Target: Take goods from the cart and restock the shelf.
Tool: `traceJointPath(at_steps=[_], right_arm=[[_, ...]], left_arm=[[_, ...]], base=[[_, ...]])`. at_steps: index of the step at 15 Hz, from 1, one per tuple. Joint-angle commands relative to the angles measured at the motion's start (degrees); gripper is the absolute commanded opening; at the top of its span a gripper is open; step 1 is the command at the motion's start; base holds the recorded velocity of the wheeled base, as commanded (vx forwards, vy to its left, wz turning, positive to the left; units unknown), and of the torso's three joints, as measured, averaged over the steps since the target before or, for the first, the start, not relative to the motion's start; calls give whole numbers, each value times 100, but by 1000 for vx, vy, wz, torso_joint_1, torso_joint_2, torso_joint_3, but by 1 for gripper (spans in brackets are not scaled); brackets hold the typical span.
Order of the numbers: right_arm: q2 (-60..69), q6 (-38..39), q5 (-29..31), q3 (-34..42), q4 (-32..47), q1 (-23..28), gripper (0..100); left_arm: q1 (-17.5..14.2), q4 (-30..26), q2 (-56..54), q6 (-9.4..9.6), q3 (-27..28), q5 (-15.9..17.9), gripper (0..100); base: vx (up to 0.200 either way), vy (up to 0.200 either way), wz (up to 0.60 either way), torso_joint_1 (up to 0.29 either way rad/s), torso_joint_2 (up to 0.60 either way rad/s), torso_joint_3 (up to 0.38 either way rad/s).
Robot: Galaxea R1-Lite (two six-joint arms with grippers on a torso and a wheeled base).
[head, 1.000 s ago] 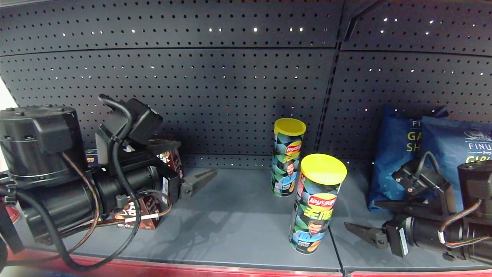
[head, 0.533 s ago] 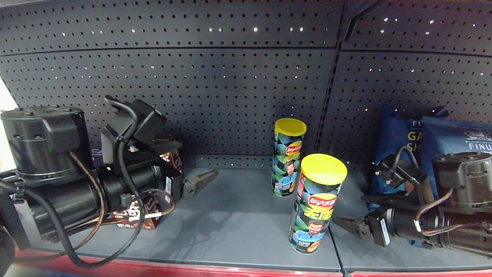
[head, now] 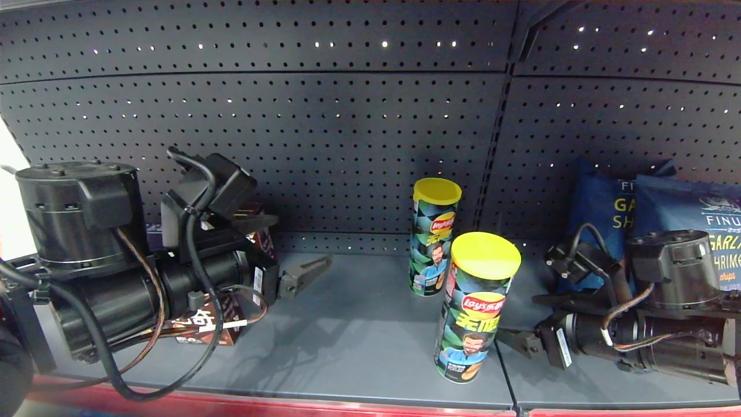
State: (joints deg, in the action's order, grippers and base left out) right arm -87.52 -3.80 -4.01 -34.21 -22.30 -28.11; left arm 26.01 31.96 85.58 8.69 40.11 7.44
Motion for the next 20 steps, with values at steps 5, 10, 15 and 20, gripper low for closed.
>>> traceJointPath(at_steps=[5,10,15,20], right_arm=[[-11,2,-21,-7,-99,-195,100],[-55,2,-30,-33,-99,-265,100],[-257,2,-21,-130,-143,-256,100],[-345,2,-30,-156,-179,-265,100]], left_arm=[[0,12,20,-8,-3,3,100],[0,12,29,1,6,-5,100],[0,12,64,1,15,3,100],[0,12,99,1,23,3,100]], base=[[0,0,0,0,0,0],[0,0,0,0,0,0],[0,0,0,0,0,0],[0,0,0,0,0,0]])
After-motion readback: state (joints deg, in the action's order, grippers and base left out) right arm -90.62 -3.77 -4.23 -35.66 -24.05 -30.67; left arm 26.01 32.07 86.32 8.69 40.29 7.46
